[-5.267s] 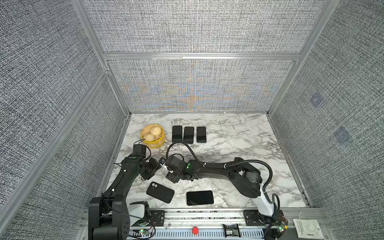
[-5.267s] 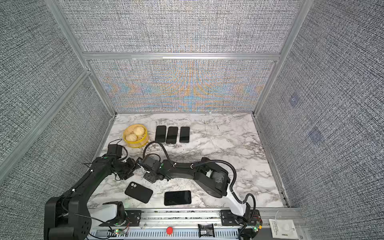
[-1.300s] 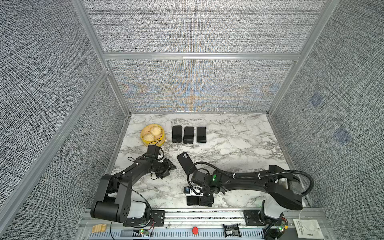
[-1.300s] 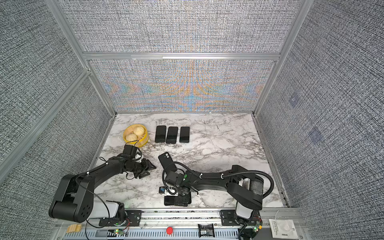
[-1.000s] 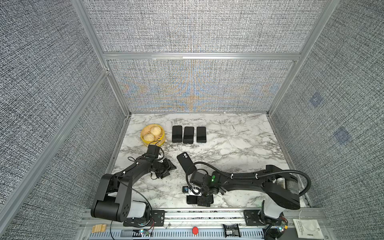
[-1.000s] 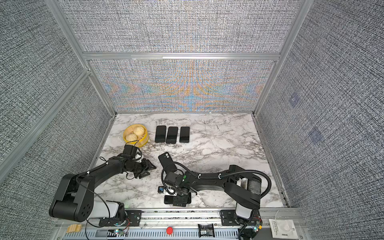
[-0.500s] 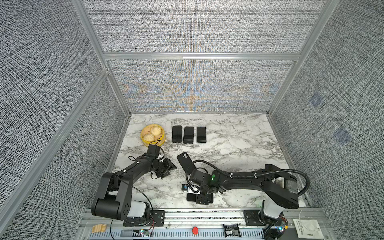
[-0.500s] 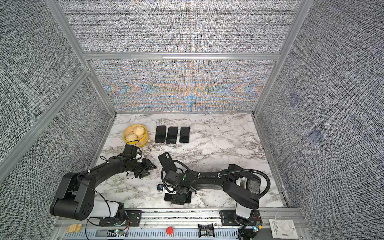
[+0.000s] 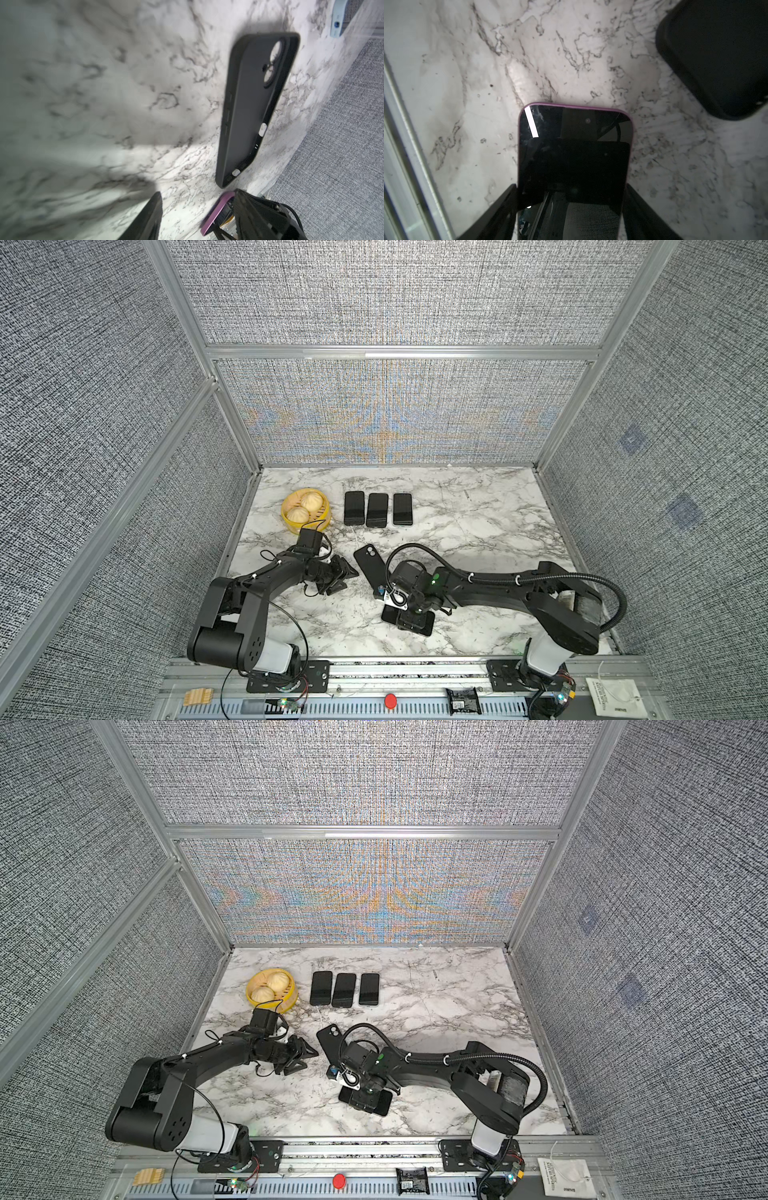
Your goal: Put the phone into the phone case
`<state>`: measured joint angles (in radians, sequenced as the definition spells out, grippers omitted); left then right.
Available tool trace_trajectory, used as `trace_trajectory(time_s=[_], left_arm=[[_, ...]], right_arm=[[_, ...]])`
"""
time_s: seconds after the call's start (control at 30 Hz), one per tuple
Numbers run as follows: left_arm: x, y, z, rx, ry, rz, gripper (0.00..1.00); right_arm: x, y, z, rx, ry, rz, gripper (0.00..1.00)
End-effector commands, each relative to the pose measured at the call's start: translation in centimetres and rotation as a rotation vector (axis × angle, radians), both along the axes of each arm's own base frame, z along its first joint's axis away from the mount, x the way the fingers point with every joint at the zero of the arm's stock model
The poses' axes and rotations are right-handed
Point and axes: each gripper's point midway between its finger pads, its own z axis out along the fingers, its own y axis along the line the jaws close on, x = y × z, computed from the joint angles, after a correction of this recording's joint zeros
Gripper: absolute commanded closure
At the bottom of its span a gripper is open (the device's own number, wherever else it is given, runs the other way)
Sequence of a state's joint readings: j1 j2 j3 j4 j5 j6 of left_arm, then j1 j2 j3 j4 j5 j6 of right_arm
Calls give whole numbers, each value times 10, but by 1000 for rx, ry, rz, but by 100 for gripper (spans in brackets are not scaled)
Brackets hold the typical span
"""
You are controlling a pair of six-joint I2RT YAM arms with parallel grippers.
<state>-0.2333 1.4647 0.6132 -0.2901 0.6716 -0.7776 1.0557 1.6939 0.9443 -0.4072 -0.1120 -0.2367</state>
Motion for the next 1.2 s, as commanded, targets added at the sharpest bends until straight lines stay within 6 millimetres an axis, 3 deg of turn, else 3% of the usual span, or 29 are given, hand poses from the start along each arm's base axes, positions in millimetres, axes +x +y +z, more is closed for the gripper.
trace_trajectory(time_s=[0.0, 0.23, 0.67, 0.83, 1.17], left_arm=[[0, -20, 11, -104, -41, -66, 43], [-11, -48, 19, -189, -51, -152, 45], [-21, -99, 25, -301, -60, -296, 69], [-21, -100, 21, -300, -60, -296, 73], [-20, -90, 11, -215, -46, -270, 69]], right_arm=[[5, 0, 2, 34, 10, -43, 27], [26, 1, 13, 145, 0, -112, 28], [52, 7, 19, 253, -28, -152, 29], [57, 4, 18, 274, -22, -173, 29], [57, 0, 19, 283, -21, -177, 30]])
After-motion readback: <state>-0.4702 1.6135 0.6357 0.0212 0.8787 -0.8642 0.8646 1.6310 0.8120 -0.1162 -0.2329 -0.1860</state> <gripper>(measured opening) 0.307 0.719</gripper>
